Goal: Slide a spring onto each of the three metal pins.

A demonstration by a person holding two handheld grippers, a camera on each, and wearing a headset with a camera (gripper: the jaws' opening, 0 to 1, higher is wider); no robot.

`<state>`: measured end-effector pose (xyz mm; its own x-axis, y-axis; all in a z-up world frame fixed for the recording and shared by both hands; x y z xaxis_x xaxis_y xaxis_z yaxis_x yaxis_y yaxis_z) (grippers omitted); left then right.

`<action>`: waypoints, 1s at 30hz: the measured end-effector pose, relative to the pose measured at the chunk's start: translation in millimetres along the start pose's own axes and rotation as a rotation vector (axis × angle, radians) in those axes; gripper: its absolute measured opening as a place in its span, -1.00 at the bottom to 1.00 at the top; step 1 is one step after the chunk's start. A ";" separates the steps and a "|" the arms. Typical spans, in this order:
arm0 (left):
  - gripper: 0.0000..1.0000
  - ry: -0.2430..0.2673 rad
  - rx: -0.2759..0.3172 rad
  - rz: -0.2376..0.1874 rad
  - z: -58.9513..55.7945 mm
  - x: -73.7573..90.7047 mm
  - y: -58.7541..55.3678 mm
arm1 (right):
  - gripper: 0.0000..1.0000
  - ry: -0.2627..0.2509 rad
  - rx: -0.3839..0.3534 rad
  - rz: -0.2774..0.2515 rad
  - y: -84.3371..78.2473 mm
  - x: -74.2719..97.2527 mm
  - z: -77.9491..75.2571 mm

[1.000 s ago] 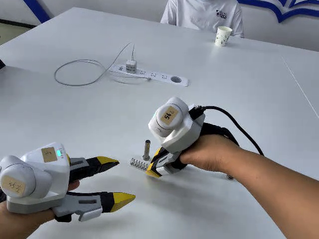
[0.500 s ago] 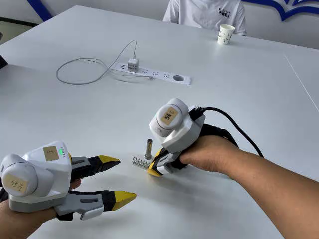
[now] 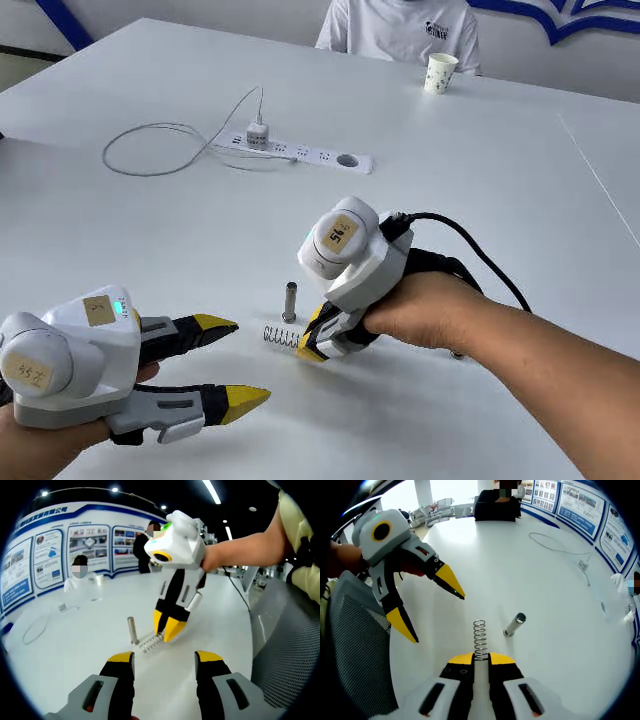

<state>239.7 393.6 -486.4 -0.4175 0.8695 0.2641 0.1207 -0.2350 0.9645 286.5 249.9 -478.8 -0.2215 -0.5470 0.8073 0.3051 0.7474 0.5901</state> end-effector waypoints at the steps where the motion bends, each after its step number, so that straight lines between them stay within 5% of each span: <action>1: -0.01 -0.003 -0.003 0.000 -0.4 -0.2 0.6 | -0.77 0.003 0.004 0.001 -0.1 2.8 1.5; 15: -0.11 -0.069 -0.053 -0.003 -11.0 -8.9 8.2 | -0.77 0.064 0.086 0.017 -4.8 38.8 25.7; 30: -0.45 -0.144 -0.132 -0.011 -23.4 -15.1 12.5 | -0.77 0.118 0.161 0.040 -4.9 48.7 39.1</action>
<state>226.4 367.4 -478.1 -0.2836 0.9232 0.2594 -0.0057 -0.2721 0.9622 238.0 234.3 -442.3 -0.0993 -0.5486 0.8302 0.1579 0.8151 0.5575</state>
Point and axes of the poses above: the centre of the closed fingertips' face, and the gripper's own axes: x roughly backward along the fingers, z roughly to its left, y roughly out of its top, the point moved 8 cm from there along x, roughly backward along the fingers, and after that the axes turned 6 degrees about -z, right-handed, at the moved point
